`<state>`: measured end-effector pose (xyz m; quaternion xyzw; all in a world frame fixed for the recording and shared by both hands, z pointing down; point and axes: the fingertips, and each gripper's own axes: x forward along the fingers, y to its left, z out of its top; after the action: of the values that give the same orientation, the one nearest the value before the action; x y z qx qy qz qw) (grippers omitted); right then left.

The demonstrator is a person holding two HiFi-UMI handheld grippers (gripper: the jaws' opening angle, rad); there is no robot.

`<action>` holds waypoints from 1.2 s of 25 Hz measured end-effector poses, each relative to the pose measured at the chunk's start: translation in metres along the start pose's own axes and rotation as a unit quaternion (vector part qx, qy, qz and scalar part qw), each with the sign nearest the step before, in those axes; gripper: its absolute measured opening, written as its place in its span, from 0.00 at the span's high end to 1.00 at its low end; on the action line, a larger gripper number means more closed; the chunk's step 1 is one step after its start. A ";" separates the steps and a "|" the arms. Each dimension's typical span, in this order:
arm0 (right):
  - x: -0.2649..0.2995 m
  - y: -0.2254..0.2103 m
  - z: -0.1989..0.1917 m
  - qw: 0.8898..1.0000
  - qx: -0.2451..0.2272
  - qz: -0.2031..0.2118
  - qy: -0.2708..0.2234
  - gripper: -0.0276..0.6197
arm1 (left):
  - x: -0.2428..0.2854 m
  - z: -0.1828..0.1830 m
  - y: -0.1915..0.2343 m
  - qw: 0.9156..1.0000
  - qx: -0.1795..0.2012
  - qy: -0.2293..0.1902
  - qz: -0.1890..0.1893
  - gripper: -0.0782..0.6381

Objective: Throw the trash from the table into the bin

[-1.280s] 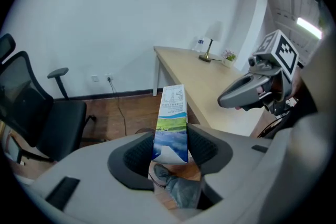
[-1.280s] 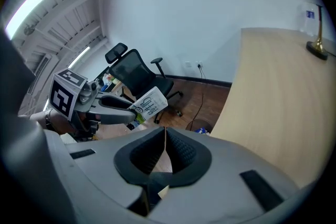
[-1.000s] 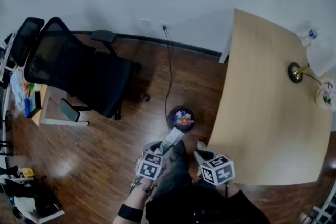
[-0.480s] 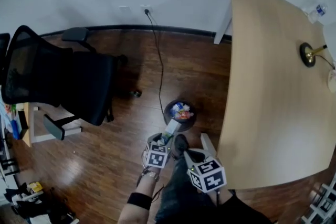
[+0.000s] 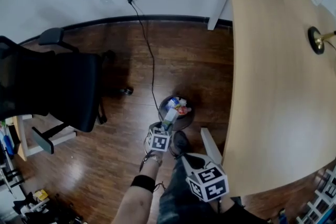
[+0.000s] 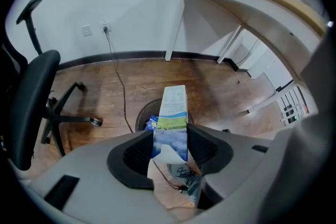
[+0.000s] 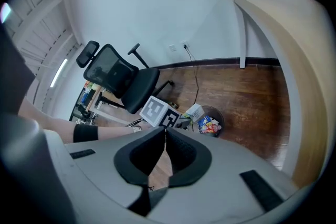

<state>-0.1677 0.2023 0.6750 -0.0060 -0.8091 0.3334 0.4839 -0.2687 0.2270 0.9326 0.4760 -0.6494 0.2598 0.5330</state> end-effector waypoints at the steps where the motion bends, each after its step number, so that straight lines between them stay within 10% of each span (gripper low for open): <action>1: 0.000 -0.002 0.001 1.000 0.002 0.000 -0.002 0.95 | 0.007 0.001 0.001 1.000 0.001 0.004 0.000 0.61; 9: 0.003 0.000 0.006 1.000 0.014 0.007 -0.010 0.95 | 0.040 0.008 0.013 1.000 -0.024 0.007 0.012 0.58; 12: 0.004 -0.002 0.010 1.000 0.017 0.008 -0.017 0.95 | 0.049 0.004 0.017 0.999 -0.039 0.027 0.013 0.37; 16: -0.001 -0.001 0.011 1.000 0.017 0.009 -0.021 0.95 | 0.041 -0.004 0.014 0.999 -0.036 0.037 0.006 0.36; 23: -0.022 -0.001 0.022 0.999 0.008 0.000 -0.048 0.95 | -0.032 0.024 -0.014 0.999 -0.015 -0.033 -0.015 0.34; 30: -0.074 -0.012 0.024 0.997 -0.007 -0.028 -0.079 0.95 | -0.172 0.051 -0.088 0.992 0.006 -0.093 -0.088 0.86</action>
<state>-0.1436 0.1552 0.6160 0.0389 -0.8469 0.3135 0.4278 -0.2160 0.2069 0.7407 0.5566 -0.6500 0.1702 0.4887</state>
